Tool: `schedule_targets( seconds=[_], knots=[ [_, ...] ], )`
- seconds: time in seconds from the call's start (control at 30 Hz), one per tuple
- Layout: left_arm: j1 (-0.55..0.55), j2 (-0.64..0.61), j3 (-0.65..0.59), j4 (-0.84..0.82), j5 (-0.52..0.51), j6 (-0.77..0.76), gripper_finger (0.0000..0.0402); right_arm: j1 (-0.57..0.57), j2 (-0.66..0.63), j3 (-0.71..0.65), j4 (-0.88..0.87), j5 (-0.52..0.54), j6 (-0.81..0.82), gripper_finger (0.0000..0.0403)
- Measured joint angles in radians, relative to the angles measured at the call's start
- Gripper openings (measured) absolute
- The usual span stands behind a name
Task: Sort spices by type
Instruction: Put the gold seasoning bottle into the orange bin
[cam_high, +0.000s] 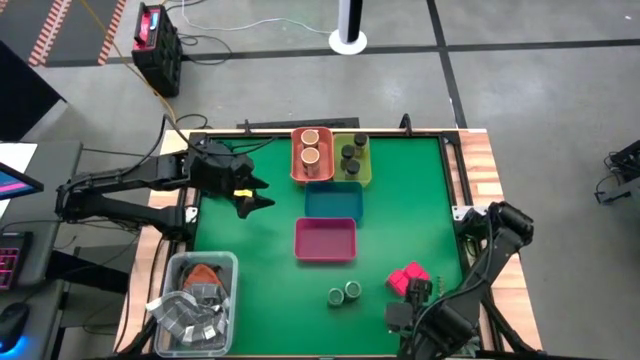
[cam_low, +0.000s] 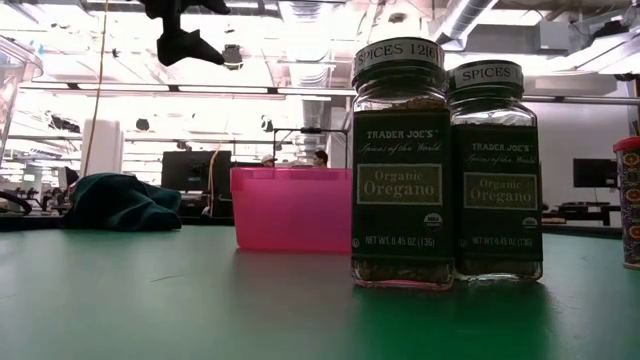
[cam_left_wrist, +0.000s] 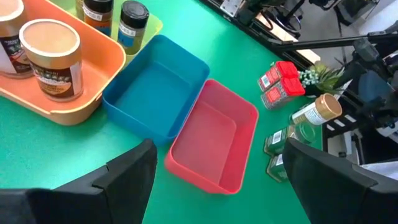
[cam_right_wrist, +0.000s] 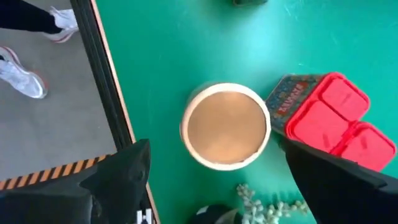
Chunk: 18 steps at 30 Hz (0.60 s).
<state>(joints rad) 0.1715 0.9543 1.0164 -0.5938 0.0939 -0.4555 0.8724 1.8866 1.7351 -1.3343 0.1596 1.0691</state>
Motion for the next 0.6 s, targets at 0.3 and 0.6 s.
schedule_targets(
  seconds=[0.3, 0.6],
  knots=[
    [0.000, 0.000, 0.000, 0.000, -0.004, 0.017, 0.0329, -0.012, 0.000, -0.063, 0.097, -0.009, -0.001, 0.0400],
    [0.000, 0.000, 0.000, -0.001, -0.004, 0.029, 0.0329, -0.025, 0.000, -0.089, 0.116, -0.023, -0.031, 0.0400]
  ],
)
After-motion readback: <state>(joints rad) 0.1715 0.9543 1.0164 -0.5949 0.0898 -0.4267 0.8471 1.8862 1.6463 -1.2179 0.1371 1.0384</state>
